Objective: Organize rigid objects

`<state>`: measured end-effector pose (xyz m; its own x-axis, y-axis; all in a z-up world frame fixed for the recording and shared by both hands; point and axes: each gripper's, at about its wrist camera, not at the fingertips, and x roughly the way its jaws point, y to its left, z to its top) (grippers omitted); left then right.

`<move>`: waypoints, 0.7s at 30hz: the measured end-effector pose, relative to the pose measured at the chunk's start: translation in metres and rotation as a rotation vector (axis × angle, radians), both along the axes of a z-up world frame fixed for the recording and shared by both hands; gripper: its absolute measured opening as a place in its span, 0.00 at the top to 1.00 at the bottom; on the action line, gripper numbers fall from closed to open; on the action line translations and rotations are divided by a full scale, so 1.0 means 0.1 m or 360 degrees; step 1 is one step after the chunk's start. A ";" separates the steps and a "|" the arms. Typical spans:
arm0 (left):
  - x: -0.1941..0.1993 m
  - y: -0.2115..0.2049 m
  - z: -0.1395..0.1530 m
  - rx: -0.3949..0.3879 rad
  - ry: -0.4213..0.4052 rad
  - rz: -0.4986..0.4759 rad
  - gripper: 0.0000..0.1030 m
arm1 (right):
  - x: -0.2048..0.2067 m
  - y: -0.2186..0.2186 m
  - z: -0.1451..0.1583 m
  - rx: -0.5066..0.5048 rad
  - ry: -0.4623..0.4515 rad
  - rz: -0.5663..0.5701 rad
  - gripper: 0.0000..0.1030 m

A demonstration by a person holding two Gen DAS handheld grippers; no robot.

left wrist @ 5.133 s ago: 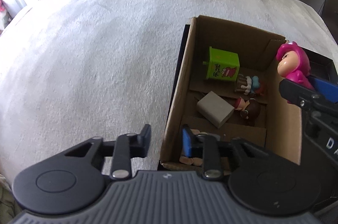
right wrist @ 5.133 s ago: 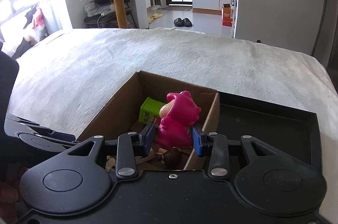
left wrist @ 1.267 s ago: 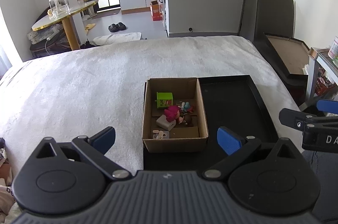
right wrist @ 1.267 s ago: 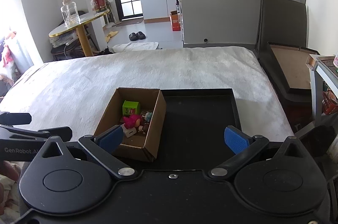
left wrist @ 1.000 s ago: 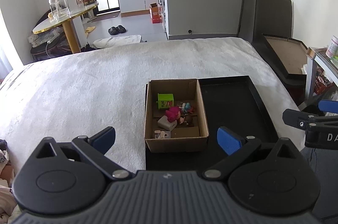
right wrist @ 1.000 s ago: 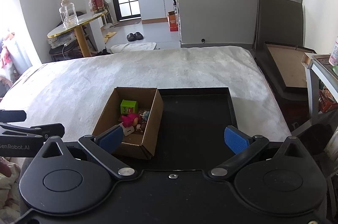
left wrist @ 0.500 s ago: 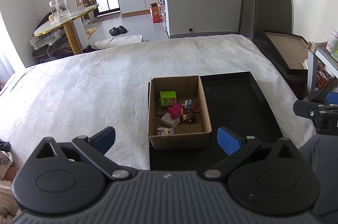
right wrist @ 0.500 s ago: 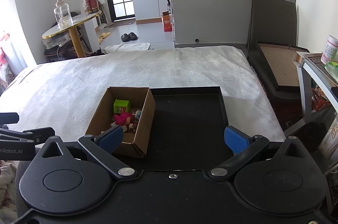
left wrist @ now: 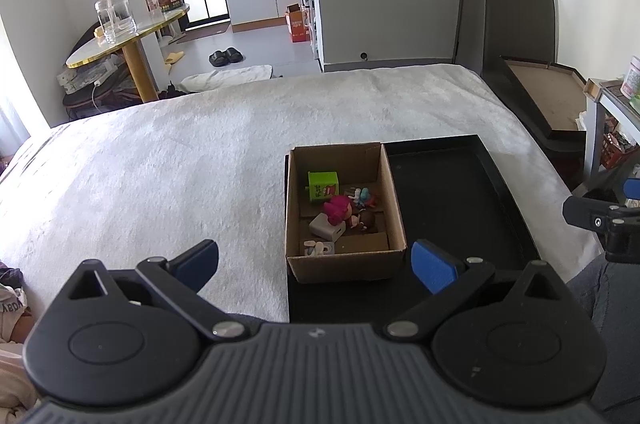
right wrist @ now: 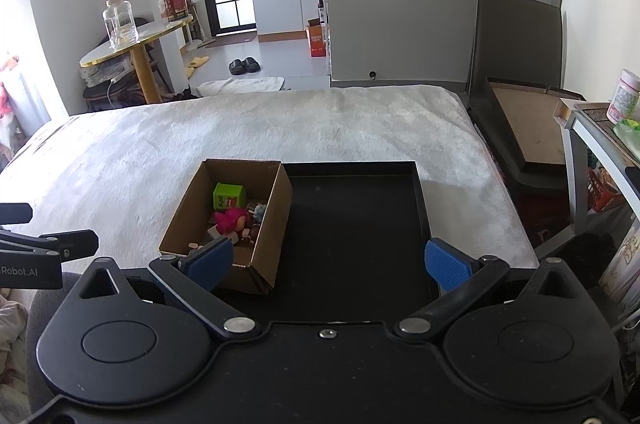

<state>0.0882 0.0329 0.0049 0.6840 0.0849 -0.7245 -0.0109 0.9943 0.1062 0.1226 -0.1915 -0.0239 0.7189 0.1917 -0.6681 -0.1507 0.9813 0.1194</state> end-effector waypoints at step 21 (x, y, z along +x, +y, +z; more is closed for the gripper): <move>0.01 0.00 -0.01 -0.0060 0.0008 -0.0014 0.01 | -0.04 -0.04 -0.01 0.0001 0.0014 -0.0017 0.00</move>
<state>0.0894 0.0330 0.0041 0.6812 0.0515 -0.7303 -0.0015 0.9976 0.0690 0.1190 -0.1955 -0.0251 0.7152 0.1843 -0.6742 -0.1390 0.9828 0.1212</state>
